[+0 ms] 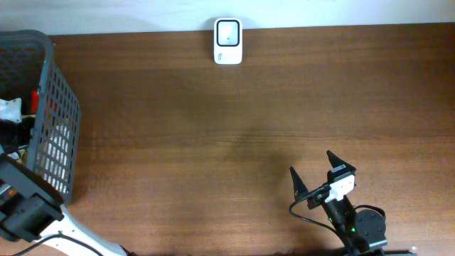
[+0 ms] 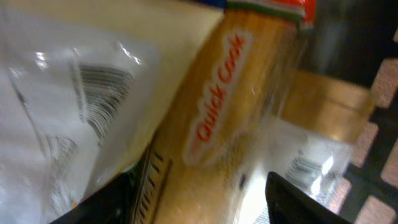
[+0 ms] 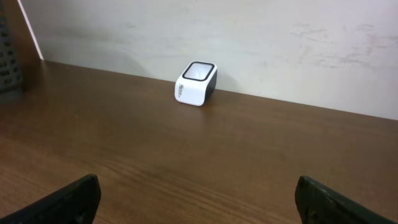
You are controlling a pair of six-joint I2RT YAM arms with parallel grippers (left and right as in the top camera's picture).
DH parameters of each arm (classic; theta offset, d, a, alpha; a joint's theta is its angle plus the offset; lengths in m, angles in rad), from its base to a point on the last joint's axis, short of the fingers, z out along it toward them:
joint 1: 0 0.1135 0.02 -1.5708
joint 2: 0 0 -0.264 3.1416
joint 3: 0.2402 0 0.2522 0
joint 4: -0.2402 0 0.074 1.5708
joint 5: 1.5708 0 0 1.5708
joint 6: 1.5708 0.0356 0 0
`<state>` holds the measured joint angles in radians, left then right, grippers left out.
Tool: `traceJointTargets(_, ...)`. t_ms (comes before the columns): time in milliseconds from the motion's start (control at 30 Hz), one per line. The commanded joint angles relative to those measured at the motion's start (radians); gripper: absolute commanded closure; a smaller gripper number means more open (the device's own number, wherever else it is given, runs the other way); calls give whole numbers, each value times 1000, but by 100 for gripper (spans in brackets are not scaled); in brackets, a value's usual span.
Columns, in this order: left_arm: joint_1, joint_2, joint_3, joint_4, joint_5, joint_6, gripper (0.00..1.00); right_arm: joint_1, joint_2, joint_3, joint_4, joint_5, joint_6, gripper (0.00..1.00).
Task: Scan the item barcode
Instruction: 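Lift the pasta pack out and place it on the table center with left gripper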
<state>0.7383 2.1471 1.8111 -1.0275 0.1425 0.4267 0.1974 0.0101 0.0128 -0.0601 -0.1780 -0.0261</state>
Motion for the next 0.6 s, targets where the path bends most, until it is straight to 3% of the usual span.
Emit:
traceJointTargets(0, 7, 35, 0, 32, -18, 14, 27, 5, -6, -7, -3, -2, 8, 1)
traceJointTargets(100, 6, 80, 0, 33, -16, 14, 30, 5, -6, -7, -3, -2, 8, 1)
traceJointTargets(200, 18, 80, 0, 51, -19, 13, 46, 5, -6, -7, -3, -2, 8, 1)
traceJointTargets(333, 29, 109, 0, 58, -19, 13, 48, 5, -6, -7, -3, -2, 8, 1)
traceJointTargets(367, 29, 125, 0, 58, -17, 13, 73, 5, -6, -7, -3, -2, 8, 1)
traceJointTargets(400, 29, 125, 0, 58, -15, 13, 91, 5, -6, -7, -3, -2, 8, 1)
traceJointTargets(433, 29, 125, 3, 58, -15, 13, 97, 5, -6, -7, -3, -2, 8, 1)
traceJointTargets(567, 29, 113, 78, 2, 54, 13, 100, 5, -6, -7, -3, -2, 8, 1)
